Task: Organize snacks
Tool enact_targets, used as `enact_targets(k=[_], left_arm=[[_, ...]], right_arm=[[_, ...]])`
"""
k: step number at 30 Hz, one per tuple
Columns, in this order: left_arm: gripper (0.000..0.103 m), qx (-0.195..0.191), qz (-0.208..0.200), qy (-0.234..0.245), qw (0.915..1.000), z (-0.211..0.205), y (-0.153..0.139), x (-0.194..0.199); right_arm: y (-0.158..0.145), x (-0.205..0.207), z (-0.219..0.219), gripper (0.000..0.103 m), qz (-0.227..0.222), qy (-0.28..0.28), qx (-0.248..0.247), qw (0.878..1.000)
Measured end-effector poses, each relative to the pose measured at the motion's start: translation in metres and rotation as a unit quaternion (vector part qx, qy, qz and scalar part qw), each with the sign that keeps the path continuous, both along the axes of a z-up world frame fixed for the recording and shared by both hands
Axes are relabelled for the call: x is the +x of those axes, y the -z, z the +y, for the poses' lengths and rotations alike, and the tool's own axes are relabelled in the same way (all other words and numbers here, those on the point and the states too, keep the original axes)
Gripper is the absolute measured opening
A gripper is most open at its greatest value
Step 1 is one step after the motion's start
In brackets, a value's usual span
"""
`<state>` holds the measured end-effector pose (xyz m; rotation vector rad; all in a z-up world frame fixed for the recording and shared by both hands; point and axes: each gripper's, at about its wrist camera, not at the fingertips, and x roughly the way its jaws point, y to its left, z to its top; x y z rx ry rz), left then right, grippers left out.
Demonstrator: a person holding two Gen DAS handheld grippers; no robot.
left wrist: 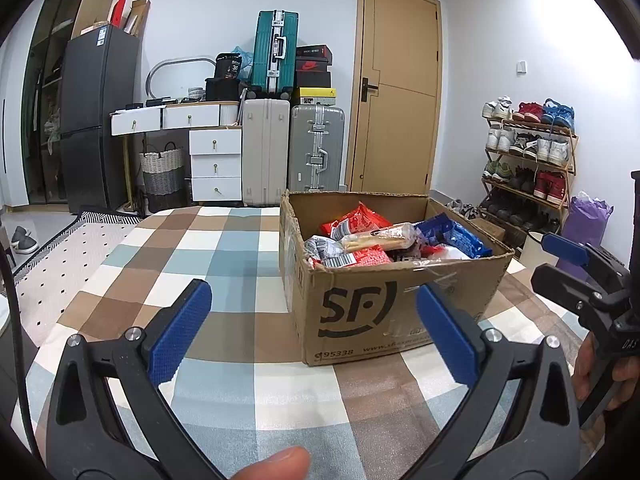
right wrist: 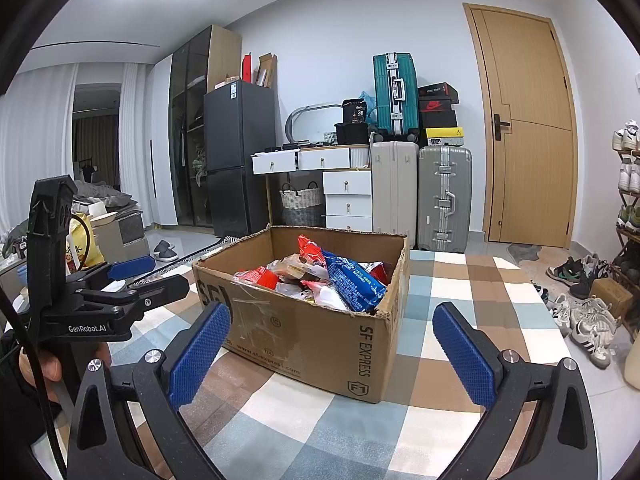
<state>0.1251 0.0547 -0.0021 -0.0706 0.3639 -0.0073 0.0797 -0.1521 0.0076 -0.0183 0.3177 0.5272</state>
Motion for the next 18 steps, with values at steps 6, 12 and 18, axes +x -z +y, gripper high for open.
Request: enact_targets(k=[6,12,18], left_arm=[[0.102,-0.003,0.002,0.0,1.0,0.0003,0.001,0.0006],[0.102,-0.003,0.003,0.001,1.0,0.0006,0.0018,0.0013],[0.102,0.001,0.0,0.005,1.0,-0.0009,0.0027,0.0016]], right_arm=[[0.0001,0.0,-0.0001,0.103,0.0,0.0,0.0,1.0],[0.0002,-0.0003,0.0,0.103,0.0,0.0,0.0,1.0],[0.0,0.0,-0.0002,0.103,0.0,0.0,0.0,1.0]])
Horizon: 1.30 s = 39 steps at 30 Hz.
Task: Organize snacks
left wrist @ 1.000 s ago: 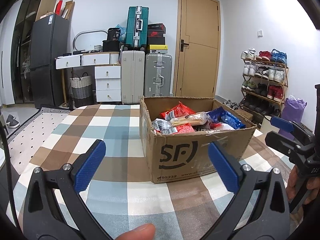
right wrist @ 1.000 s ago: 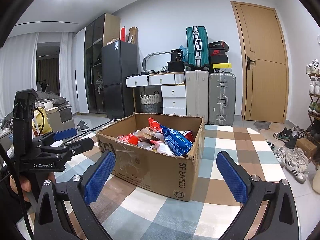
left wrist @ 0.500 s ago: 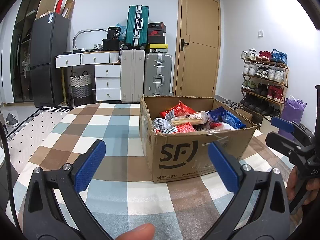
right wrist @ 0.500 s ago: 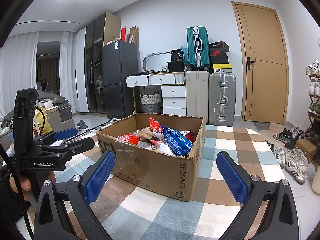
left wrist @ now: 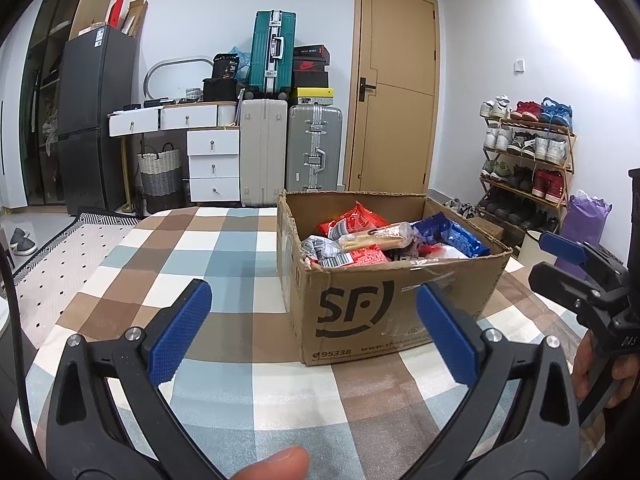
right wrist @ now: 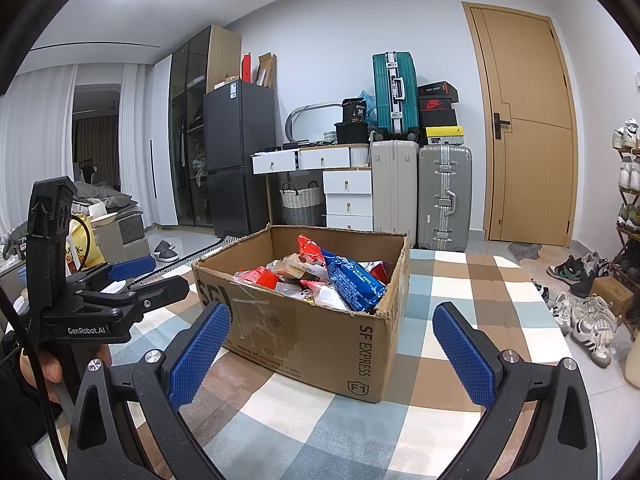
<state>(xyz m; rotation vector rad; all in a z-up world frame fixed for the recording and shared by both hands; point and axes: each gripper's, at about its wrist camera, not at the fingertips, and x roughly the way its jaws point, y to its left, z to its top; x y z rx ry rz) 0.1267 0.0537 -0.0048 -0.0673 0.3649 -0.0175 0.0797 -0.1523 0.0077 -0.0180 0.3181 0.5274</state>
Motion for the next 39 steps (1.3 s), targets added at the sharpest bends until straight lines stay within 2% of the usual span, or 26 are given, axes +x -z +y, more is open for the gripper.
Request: enact_targets(k=[39], left_arm=[[0.102,-0.001,-0.001,0.004,1.0,-0.0022,0.0019,0.0018]], right_arm=[[0.0024,0.0004,0.0068,0.103,-0.003,-0.005,-0.009,1.0]])
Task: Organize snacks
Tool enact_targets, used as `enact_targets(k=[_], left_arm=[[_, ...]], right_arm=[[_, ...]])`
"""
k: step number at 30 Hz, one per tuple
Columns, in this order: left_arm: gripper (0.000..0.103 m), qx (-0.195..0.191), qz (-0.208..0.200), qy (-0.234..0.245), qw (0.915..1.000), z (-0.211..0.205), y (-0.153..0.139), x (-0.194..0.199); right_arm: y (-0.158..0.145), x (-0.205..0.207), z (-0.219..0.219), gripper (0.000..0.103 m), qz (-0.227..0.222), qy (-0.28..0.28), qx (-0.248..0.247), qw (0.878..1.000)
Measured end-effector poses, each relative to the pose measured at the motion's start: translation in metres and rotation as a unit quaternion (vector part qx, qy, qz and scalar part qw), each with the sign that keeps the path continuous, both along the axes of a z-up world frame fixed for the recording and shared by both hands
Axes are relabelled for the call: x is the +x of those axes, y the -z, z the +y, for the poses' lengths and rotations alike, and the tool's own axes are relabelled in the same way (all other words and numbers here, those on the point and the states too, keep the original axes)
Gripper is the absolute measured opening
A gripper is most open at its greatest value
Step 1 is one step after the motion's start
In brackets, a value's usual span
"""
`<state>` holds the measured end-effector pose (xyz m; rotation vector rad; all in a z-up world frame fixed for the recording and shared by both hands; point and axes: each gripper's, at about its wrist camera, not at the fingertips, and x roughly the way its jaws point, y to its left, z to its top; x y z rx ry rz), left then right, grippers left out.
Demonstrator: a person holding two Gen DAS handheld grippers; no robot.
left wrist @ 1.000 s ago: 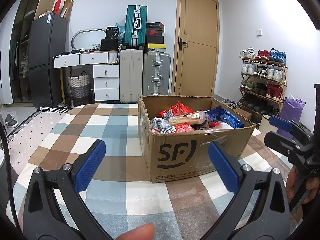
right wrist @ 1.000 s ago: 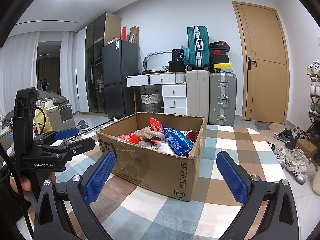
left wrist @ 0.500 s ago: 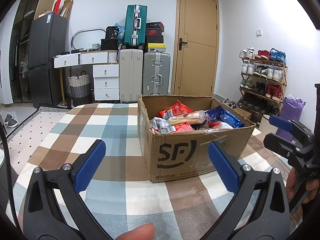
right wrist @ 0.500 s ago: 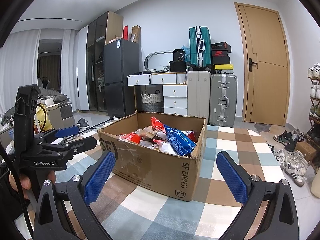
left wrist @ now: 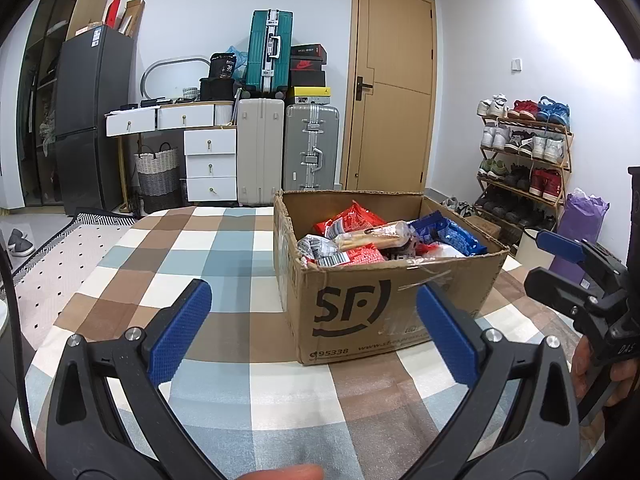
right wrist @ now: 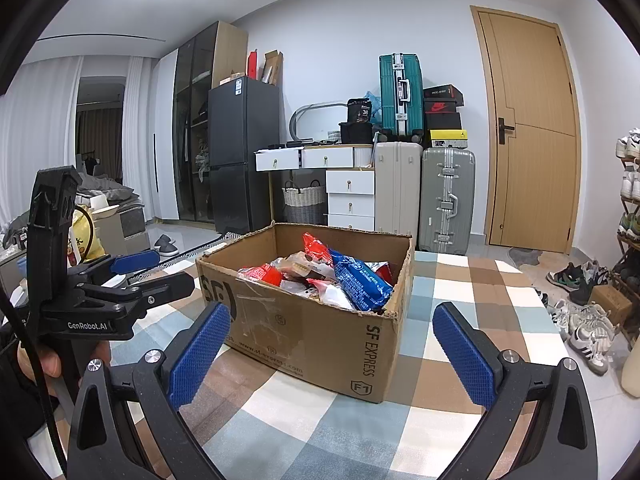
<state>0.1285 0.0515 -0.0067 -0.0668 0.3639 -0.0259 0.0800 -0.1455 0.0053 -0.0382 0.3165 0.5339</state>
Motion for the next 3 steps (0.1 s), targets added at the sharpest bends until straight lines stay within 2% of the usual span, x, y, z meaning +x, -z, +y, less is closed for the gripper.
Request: enact_targets(k=[3], left_arm=[[0.102,0.001,0.0,0.0,1.0,-0.0001,0.0001,0.0002]], right_arm=[[-0.0003,0.001,0.0007,0.103,-0.001,-0.001,-0.001,1.0]])
